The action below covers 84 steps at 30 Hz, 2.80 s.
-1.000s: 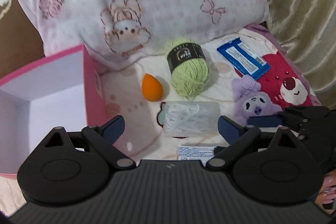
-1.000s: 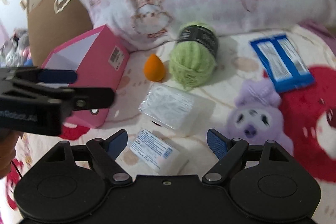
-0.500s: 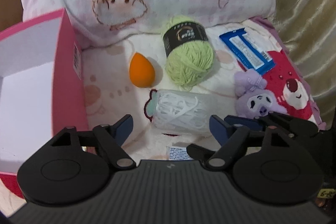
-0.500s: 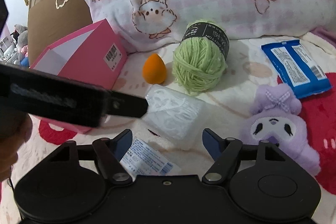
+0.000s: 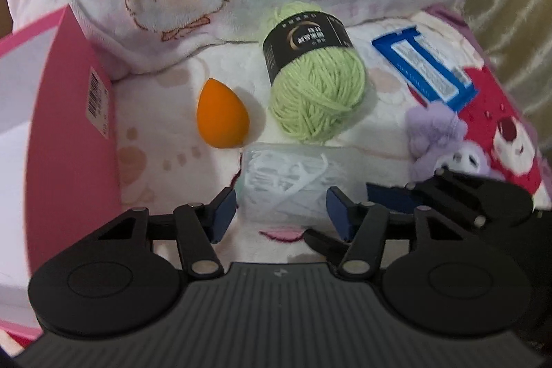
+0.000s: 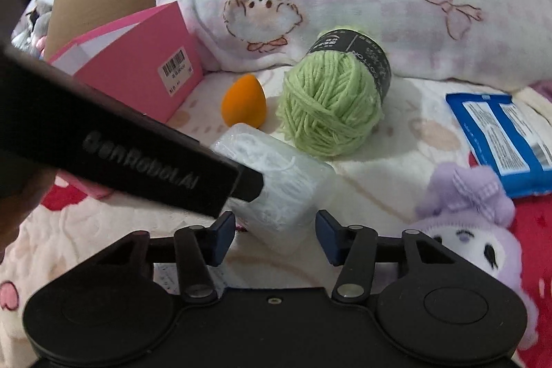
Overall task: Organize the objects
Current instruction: 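Move the left gripper toward the clear plastic floss box, then close the left gripper on the clear plastic floss box, then lift the floss box with the left gripper and carry it over the pink box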
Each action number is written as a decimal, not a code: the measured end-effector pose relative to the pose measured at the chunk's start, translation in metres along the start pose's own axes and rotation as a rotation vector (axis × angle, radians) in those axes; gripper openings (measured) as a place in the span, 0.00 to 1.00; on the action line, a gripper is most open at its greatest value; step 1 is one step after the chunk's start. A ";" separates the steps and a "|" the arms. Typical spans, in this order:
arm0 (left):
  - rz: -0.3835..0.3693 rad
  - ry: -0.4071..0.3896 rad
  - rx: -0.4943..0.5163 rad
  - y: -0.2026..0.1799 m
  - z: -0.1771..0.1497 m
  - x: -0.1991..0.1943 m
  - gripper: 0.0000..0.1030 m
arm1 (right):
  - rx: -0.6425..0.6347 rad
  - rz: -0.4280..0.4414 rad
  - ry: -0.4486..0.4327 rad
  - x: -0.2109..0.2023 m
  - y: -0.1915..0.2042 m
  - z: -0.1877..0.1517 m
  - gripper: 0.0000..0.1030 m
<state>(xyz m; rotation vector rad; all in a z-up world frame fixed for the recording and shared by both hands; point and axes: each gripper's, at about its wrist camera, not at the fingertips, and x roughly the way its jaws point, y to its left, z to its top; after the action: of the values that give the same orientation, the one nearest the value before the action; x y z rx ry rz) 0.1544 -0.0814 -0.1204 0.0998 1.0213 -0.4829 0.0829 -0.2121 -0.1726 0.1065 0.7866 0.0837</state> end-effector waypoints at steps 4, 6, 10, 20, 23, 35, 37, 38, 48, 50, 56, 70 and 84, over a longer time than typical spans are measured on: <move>-0.011 0.007 -0.054 0.004 0.005 0.004 0.55 | -0.002 0.018 -0.006 0.000 -0.005 -0.001 0.51; -0.015 0.015 -0.075 0.006 0.006 0.005 0.55 | -0.004 0.029 -0.003 0.000 -0.007 -0.001 0.51; 0.003 0.033 -0.064 0.002 0.006 0.008 0.61 | 0.008 0.036 0.003 -0.002 -0.008 -0.001 0.51; -0.029 0.158 -0.131 -0.011 0.001 0.000 0.53 | -0.003 0.056 0.029 -0.014 -0.006 -0.004 0.65; -0.077 0.183 -0.194 -0.008 -0.003 -0.002 0.51 | -0.026 0.055 0.035 -0.024 -0.003 -0.007 0.71; -0.089 0.080 -0.244 -0.005 -0.011 0.003 0.47 | 0.023 0.059 0.042 -0.015 -0.004 -0.011 0.81; -0.094 0.056 -0.241 -0.005 -0.012 0.004 0.47 | 0.010 0.053 0.035 -0.011 -0.002 -0.012 0.82; -0.093 0.045 -0.232 -0.006 -0.013 0.004 0.47 | 0.009 0.051 0.028 -0.011 -0.002 -0.013 0.82; -0.079 0.018 -0.209 -0.013 -0.022 -0.004 0.48 | -0.008 0.026 -0.012 -0.016 0.004 -0.018 0.81; -0.068 0.014 -0.208 -0.015 -0.021 -0.009 0.48 | -0.010 0.015 -0.015 -0.020 0.007 -0.016 0.81; -0.060 -0.010 -0.191 -0.023 -0.026 -0.031 0.47 | -0.037 -0.022 -0.031 -0.040 0.014 -0.015 0.76; -0.053 0.005 -0.146 -0.017 -0.042 -0.088 0.47 | -0.052 0.002 -0.046 -0.086 0.045 -0.019 0.65; -0.028 0.050 -0.111 0.009 -0.056 -0.143 0.46 | -0.090 0.063 -0.006 -0.110 0.091 -0.007 0.62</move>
<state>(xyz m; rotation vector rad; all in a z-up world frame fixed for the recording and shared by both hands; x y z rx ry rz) 0.0530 -0.0085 -0.0314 -0.0017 1.0976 -0.4498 -0.0025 -0.1338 -0.0885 0.0462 0.7724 0.1778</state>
